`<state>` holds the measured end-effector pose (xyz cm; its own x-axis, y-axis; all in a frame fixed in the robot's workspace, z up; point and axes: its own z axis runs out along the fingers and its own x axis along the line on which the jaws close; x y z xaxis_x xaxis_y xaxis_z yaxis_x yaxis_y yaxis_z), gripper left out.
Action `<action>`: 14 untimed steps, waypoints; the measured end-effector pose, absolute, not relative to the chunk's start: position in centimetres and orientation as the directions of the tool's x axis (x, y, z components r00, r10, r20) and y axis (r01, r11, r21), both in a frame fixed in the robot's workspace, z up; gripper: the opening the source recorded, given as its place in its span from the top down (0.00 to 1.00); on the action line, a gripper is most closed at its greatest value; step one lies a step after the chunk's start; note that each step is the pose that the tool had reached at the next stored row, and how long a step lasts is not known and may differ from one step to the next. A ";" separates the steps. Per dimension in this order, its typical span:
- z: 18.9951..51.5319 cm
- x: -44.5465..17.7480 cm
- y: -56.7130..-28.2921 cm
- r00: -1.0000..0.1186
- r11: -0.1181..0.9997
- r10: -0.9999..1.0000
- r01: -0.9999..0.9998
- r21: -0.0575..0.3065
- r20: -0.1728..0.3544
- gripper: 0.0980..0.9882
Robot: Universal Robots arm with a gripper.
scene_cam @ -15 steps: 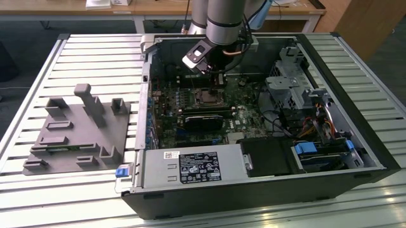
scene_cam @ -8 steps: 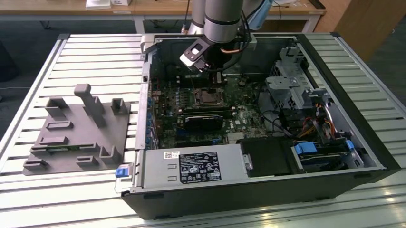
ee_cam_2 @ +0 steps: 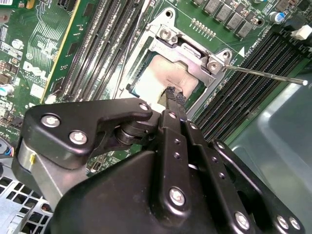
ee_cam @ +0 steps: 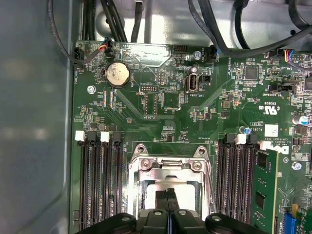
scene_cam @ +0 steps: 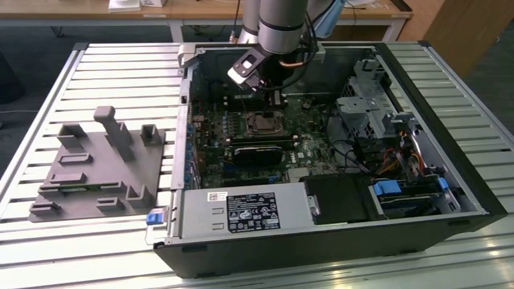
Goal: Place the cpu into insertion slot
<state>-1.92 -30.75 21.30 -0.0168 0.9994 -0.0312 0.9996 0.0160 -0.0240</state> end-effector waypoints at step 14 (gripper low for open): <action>21.5 -2.3 -30.7 -0.017 0.016 0.999 1.000 -0.022 -0.031 0.99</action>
